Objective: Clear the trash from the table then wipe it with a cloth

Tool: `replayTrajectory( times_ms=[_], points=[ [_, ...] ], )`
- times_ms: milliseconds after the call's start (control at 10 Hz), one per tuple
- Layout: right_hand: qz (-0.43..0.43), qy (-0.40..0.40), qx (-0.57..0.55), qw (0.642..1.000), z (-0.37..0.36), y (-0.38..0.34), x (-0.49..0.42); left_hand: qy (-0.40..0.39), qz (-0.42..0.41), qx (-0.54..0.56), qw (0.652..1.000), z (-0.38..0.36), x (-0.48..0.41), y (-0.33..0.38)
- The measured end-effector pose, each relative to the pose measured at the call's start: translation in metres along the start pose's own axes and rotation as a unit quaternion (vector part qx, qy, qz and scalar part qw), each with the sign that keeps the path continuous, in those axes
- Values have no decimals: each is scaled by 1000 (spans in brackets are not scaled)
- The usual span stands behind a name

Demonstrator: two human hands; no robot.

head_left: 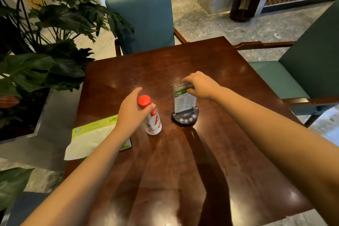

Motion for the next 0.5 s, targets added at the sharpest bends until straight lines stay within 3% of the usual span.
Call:
replayTrajectory(
  times_ms=[200,300,400,500],
  points=[
    [-21,3,-12,1000,17,3,29,-3,-91,-78,993,8,17,38],
    [-16,-36,16,999,30,6,46,-80,-139,-136,978,21,19,52],
    [-13,-99,26,995,48,0,51,-209,-107,-161,959,46,2,64],
    [-30,-175,-18,984,75,-16,56,-343,-57,-243,906,73,-2,78]
  ],
)
Point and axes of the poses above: each hand's wrist, its own x-axis away from the middle knuckle, its own z-axis out of the back of the hand, y = z × x, the point moved 2 cm from there along -x, towards the middle knuckle, and after that the axes turned 6 degrees about y, right-handed, at the moved point
